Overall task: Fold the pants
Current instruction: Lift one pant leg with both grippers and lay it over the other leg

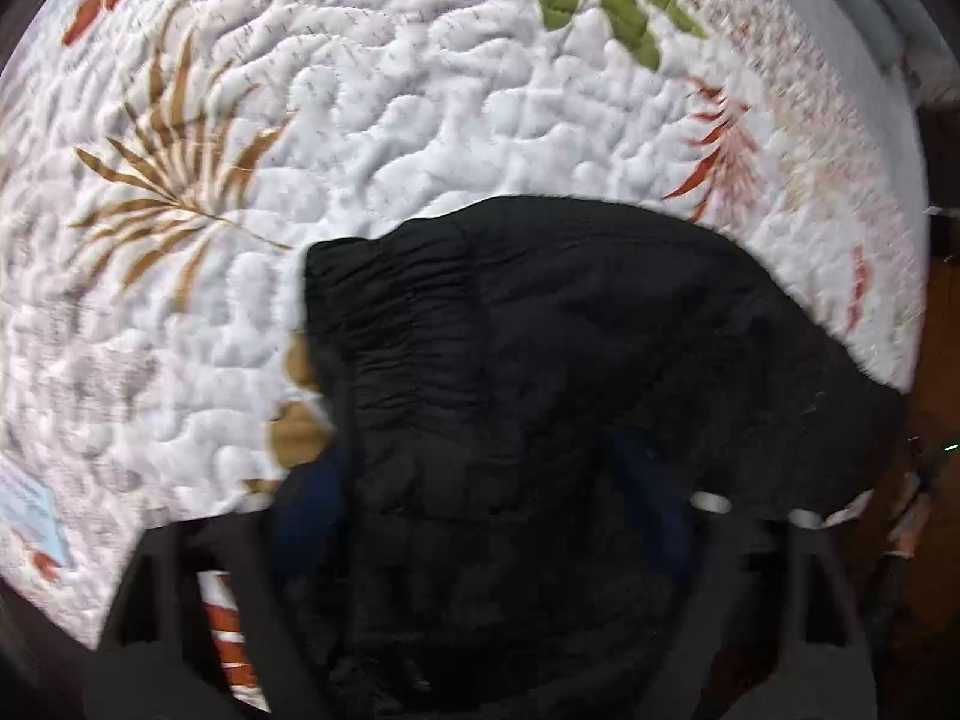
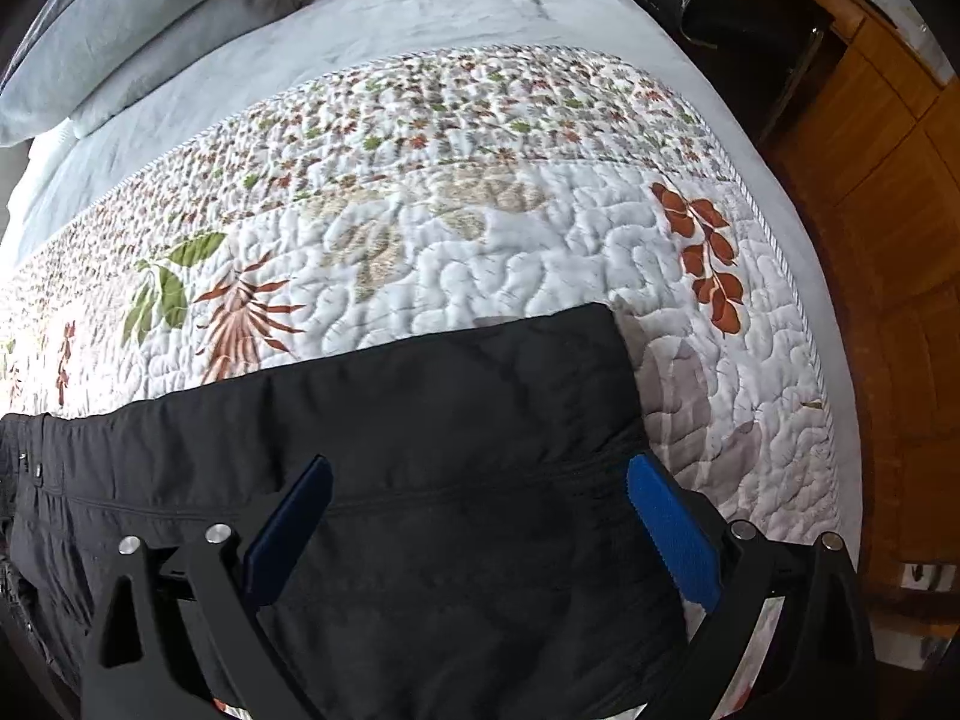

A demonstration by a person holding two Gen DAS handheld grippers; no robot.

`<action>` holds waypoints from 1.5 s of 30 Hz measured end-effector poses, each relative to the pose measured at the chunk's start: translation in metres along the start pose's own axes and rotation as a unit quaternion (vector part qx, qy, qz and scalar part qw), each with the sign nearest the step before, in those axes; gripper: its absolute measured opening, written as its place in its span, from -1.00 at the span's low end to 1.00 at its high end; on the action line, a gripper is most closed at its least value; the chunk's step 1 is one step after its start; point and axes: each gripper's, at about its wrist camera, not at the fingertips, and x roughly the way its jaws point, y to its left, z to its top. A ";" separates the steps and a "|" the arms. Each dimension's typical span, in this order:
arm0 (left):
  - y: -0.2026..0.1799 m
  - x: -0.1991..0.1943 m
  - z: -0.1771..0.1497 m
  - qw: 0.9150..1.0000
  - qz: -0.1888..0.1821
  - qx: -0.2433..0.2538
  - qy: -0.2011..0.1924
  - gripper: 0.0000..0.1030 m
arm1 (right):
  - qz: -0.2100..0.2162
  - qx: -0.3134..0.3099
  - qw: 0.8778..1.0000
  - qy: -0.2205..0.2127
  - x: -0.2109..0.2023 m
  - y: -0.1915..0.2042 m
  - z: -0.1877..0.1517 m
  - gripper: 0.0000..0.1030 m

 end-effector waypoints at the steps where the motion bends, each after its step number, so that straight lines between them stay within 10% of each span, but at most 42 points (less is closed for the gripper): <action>1: -0.002 0.000 -0.001 1.000 0.002 0.005 -0.003 0.29 | 0.000 0.004 1.000 0.000 0.001 -0.004 0.000 0.94; 18: -0.012 -0.009 -0.014 1.000 -0.005 0.018 -0.012 -0.25 | -0.040 0.019 0.998 0.051 0.042 -0.027 0.027 0.92; 24: -0.032 -0.012 -0.019 0.999 0.011 0.027 -0.018 -0.35 | -0.021 0.000 0.999 0.035 0.041 -0.011 0.028 -0.01; 26: -0.042 -0.014 -0.021 0.999 0.020 0.032 -0.023 -0.39 | -0.010 -0.005 1.000 0.026 0.032 -0.006 0.027 -0.69; 36: -0.087 -0.031 -0.042 0.995 0.046 0.057 -0.063 -0.55 | -0.024 -0.048 0.996 -0.066 -0.033 0.020 0.007 -0.81; 45: -0.107 -0.069 -0.087 0.983 -0.003 0.107 -0.148 -0.59 | 0.030 -0.063 0.981 -0.181 -0.116 0.024 -0.045 -0.81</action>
